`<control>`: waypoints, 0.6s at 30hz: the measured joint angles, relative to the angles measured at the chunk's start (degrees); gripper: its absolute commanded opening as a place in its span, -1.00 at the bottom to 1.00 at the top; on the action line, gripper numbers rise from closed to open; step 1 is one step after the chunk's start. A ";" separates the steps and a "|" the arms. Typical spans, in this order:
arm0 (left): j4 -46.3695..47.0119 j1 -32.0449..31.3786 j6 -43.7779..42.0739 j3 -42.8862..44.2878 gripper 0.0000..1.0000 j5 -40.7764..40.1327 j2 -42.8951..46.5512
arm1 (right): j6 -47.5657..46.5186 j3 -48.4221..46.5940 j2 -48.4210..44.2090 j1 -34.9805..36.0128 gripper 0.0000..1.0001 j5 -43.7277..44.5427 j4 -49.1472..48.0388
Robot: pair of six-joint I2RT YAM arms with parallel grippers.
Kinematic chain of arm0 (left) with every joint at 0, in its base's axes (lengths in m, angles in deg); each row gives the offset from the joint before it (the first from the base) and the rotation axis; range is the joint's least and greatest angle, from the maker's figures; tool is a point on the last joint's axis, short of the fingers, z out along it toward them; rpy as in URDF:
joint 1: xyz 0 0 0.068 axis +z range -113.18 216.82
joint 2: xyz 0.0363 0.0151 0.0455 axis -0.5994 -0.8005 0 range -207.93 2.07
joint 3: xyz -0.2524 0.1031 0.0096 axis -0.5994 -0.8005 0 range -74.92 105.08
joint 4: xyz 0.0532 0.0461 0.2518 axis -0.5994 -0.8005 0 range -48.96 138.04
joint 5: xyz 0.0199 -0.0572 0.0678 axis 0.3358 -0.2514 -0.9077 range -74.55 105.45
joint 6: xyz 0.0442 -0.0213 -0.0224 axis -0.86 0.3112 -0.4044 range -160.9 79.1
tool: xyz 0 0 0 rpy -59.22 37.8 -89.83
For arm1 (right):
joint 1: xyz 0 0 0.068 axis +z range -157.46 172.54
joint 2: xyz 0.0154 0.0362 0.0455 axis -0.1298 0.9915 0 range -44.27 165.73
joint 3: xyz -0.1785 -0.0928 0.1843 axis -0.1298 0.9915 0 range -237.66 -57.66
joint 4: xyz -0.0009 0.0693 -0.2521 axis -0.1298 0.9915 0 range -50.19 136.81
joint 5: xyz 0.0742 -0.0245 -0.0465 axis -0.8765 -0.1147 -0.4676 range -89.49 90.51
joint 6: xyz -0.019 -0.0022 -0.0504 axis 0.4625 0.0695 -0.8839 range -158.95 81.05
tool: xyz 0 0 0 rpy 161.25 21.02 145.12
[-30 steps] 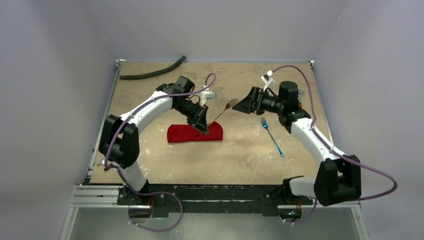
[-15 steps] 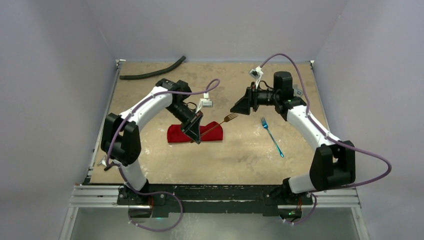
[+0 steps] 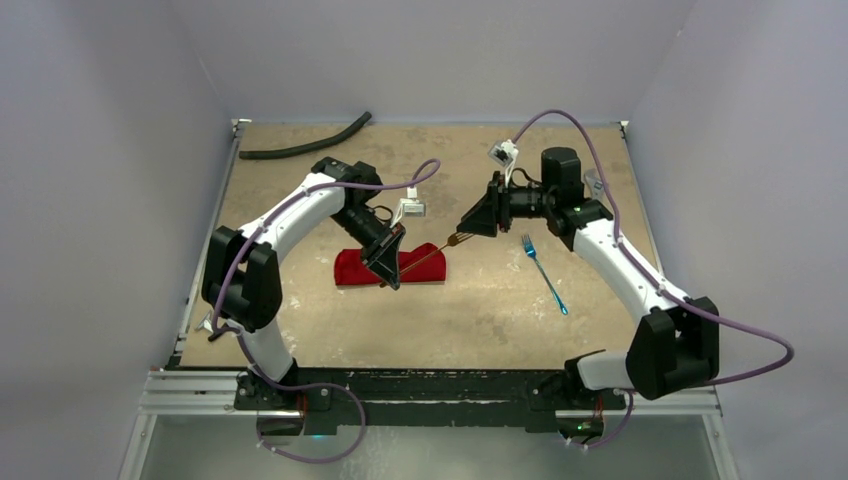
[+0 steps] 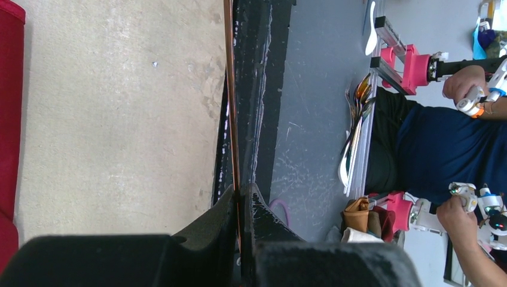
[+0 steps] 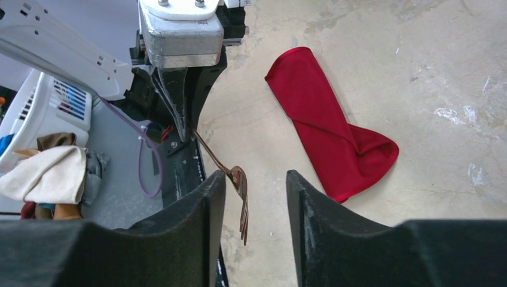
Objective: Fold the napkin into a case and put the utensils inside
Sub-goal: Pass from the left arm to the right
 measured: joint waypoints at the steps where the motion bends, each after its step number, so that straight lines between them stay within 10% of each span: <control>1: -0.07 0.00 0.00 0.00 -1.00 0.00 0.00 | -0.09 0.04 -0.15 0.09 -0.24 0.37 0.24; 14: -0.33 0.00 -0.02 0.39 -1.00 -0.42 0.00 | 0.22 2.34 -1.60 0.85 -0.14 4.39 1.95; 18: -0.37 0.00 -0.22 0.39 -1.00 -0.48 0.00 | 0.59 2.73 -2.38 0.85 -1.00 5.03 2.03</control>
